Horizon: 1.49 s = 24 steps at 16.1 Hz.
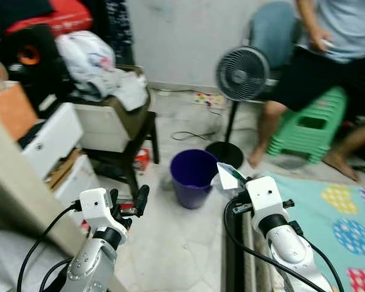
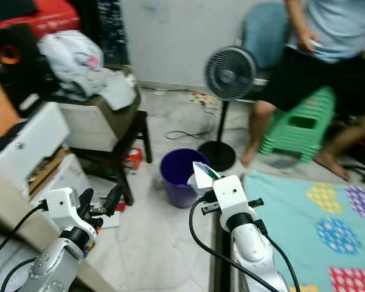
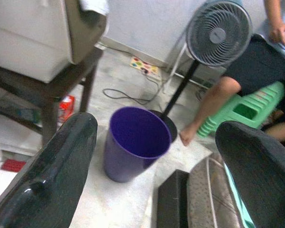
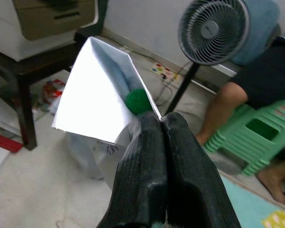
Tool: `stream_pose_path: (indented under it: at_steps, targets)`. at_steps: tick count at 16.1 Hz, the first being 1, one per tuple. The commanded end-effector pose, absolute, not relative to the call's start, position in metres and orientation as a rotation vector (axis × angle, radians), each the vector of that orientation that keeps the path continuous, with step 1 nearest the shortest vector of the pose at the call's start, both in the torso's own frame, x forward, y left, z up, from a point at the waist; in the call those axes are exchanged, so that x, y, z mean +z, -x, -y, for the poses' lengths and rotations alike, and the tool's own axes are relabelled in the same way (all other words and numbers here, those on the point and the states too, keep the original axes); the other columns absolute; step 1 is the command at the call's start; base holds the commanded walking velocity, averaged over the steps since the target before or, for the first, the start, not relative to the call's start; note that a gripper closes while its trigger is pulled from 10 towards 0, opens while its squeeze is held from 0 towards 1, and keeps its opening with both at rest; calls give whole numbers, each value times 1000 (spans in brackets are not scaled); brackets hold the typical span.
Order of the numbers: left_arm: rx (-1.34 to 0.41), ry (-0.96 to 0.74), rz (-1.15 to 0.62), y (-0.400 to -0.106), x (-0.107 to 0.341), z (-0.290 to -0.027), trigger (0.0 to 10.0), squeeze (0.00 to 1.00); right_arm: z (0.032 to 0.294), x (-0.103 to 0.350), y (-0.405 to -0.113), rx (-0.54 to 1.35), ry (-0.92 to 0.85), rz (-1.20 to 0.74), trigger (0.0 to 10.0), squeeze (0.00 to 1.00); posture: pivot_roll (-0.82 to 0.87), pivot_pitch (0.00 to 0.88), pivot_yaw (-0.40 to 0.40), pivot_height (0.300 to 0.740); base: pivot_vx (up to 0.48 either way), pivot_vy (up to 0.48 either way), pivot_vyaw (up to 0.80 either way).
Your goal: Clean up the room
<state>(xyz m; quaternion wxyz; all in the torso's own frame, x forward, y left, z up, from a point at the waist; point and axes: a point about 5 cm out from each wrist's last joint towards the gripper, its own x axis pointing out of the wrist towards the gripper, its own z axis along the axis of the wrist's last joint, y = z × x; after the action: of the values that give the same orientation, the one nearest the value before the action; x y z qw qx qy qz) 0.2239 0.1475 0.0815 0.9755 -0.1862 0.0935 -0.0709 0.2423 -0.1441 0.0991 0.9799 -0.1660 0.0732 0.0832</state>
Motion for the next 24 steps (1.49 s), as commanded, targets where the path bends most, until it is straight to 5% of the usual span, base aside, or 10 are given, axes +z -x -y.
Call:
stream_pose_path:
  at_steps: [1, 24]
  targets:
    - [-153, 373, -176, -225, 84, -147, 10000, 0, 142, 101, -242, 182, 347, -137, 10000, 0, -59, 0, 16, 740, 0, 0, -738]
    - [-167, 367, -161, -232, 85, -145, 10000, 0, 148, 106, -247, 163, 320, -84, 10000, 0, -64, 0, 13, 740, 271, 0, -50]
